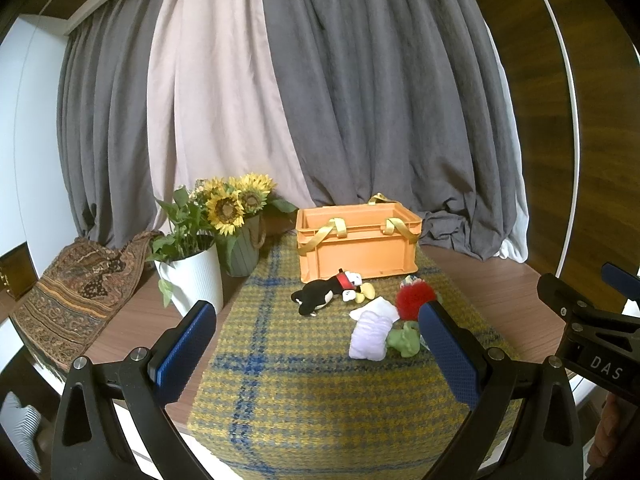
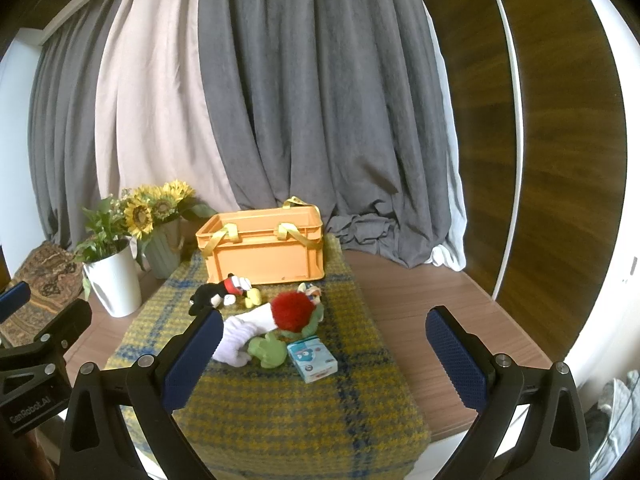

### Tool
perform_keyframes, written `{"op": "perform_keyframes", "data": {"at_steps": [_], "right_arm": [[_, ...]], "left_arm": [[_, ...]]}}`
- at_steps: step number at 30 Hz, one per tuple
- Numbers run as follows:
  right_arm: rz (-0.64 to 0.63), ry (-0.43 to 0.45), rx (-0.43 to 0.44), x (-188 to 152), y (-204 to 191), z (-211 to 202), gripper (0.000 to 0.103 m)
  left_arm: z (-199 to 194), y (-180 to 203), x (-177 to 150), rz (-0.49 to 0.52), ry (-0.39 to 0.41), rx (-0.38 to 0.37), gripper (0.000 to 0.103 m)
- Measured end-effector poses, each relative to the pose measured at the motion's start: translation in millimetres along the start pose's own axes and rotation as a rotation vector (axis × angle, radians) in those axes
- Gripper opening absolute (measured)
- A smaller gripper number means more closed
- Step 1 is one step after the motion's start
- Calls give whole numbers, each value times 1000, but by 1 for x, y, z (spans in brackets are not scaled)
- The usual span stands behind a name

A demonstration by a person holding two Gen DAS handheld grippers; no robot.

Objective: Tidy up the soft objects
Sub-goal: 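Grasp the folded grey towel with the left tool while the right tool grasps the blue tissue pack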

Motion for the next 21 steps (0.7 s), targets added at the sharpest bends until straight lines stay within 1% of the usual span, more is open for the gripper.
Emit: {"op": "perform_keyframes", "data": {"at_steps": [5,14,21], "right_arm": [[2,-18,3,-5,3,12,103],[-11,-67,-7,-22,5,42,103],[-4,-142,-9,-43,7,76,103]], "left_arm": [[7,8,-5,3,-23,-15,103],[48,21,-23,43,-107,-43,103],[85,28,-40,60,-158,-70,103]]}}
Point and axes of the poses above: each gripper's, at about its wrist camera, not at the fingertips, and z roughly the way its jaws point, y to its right, x to its top, the point moved 9 cm from there along z, roughly the way its jaws point
